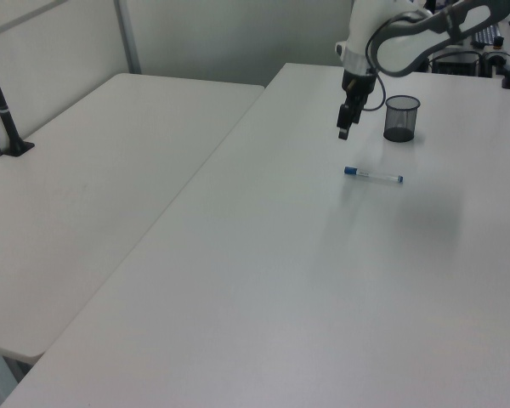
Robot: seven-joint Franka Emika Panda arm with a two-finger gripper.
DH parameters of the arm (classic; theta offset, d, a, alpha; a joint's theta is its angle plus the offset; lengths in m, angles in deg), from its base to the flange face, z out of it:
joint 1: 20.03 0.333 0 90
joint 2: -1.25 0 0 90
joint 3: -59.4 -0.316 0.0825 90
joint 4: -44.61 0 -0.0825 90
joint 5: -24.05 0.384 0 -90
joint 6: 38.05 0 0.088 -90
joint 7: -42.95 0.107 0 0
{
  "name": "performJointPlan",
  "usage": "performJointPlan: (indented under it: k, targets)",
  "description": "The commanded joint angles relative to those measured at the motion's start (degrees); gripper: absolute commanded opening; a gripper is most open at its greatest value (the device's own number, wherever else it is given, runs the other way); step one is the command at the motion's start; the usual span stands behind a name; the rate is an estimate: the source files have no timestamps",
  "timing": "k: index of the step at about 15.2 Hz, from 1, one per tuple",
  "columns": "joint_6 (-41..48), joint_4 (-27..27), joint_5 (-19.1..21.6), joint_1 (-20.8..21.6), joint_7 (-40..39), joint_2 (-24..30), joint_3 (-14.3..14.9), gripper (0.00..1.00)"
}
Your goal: Remove the marker
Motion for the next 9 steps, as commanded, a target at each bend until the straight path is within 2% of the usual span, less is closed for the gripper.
performJointPlan:
  k: [1, 3, 7, 9]
  targets:
    - [8.0, -0.7, 1.1, -0.4, 0.6, 6.8, 0.0, 1.0]
    - [13.5, -2.8, 1.3, -0.5, 0.6, 9.7, 0.5, 1.0]
    - [27.4, -9.8, 5.3, -0.9, 0.7, 12.9, 1.4, 1.0]
    - [31.3, -10.8, 5.9, -0.6, 0.8, 14.9, 2.3, 1.0]
